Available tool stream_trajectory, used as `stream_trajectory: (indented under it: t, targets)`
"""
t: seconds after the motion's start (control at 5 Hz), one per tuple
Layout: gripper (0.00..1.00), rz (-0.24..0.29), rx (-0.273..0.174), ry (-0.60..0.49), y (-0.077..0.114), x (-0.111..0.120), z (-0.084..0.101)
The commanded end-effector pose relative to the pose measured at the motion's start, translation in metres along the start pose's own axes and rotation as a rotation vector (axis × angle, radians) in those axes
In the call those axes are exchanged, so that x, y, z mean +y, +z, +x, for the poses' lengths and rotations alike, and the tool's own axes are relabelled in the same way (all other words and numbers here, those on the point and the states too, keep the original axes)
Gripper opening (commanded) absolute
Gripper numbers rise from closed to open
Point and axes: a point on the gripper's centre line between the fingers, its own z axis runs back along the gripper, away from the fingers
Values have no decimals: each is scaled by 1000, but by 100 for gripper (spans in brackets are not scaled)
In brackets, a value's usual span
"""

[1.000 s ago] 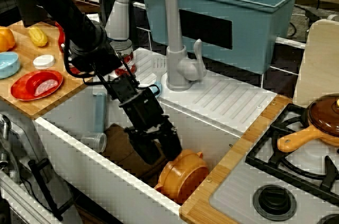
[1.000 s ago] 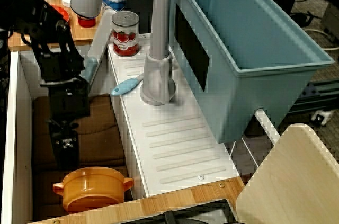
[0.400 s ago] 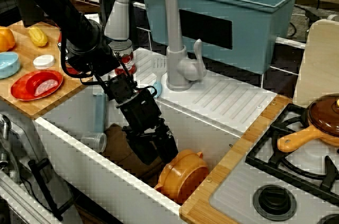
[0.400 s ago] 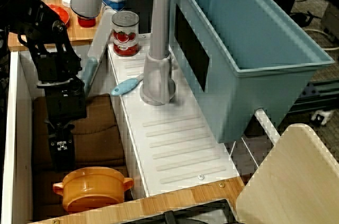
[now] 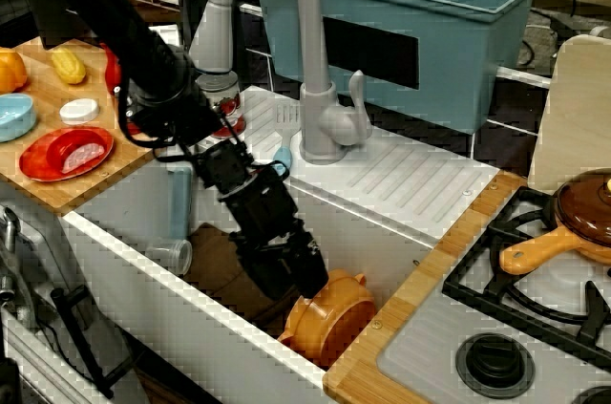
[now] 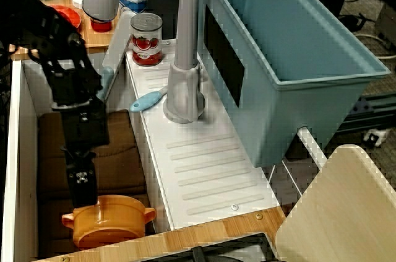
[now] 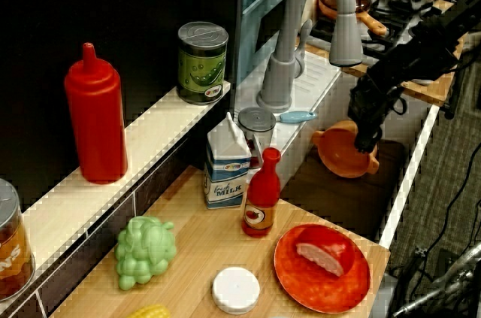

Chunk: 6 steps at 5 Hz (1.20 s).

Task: Flip orange pot upright in sink

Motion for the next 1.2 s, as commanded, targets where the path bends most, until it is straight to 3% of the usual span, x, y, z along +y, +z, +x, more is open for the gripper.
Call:
stream_trajectory:
  t: [0.0, 0.6, 0.8, 1.0]
  targets:
    - [100, 7, -23, 6, -1, -5, 10]
    - [100, 4, -45, 84, -11, -9, 39]
    - [0, -15, -56, 104, -14, -7, 38]
    - [0, -18, -60, 91, -11, -11, 34]
